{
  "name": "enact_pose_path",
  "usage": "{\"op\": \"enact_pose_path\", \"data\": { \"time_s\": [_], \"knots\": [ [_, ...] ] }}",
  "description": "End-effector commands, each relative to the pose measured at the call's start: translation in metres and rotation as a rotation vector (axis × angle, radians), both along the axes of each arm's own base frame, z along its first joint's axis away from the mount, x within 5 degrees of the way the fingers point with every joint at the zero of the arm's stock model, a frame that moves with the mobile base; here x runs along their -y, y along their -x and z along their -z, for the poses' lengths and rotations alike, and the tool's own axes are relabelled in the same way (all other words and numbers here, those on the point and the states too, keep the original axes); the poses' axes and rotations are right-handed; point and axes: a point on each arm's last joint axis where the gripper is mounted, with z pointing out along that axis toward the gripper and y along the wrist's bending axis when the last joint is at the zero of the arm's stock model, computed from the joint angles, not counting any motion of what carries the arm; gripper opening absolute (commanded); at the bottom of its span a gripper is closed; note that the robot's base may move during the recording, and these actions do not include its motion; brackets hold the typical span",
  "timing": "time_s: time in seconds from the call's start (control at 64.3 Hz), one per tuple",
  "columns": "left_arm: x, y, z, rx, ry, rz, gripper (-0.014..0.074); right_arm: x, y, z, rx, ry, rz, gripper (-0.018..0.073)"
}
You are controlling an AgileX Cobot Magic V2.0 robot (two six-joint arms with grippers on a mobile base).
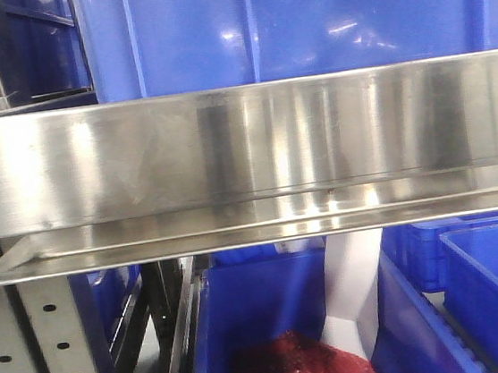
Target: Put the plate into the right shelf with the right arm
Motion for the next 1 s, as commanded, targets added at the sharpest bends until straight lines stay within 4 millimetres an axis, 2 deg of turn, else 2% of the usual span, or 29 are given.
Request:
{"op": "enact_pose_path", "data": {
  "time_s": [0.0,0.202,0.436,0.544,0.793,0.856,0.98],
  "knots": [
    [0.0,0.0,-0.005,0.082,0.015,-0.005,-0.0047,0.001,-0.016,-0.023,0.131,-0.091,0.081,0.0065],
    [0.0,0.0,-0.005,0.082,0.015,-0.005,-0.0047,-0.008,-0.053,-0.012,0.155,-0.099,0.161,0.0065],
    [0.0,0.0,-0.005,0.082,0.015,-0.005,-0.0047,-0.008,-0.073,0.003,0.105,-0.062,0.193,0.0089],
    [0.0,0.0,-0.005,0.082,0.015,-0.005,-0.0047,-0.005,-0.076,0.008,0.064,-0.039,0.19,0.0184],
    [0.0,0.0,-0.005,0.082,0.015,-0.005,-0.0047,-0.002,-0.078,0.012,0.025,-0.018,0.19,0.0519],
    [0.0,0.0,-0.005,0.082,0.015,-0.005,-0.0047,-0.002,-0.078,0.012,0.024,-0.017,0.19,0.0553],
    [0.0,0.0,-0.005,0.082,0.015,-0.005,-0.0047,-0.001,-0.075,0.01,0.021,-0.016,0.182,0.0556]
  ]
}}
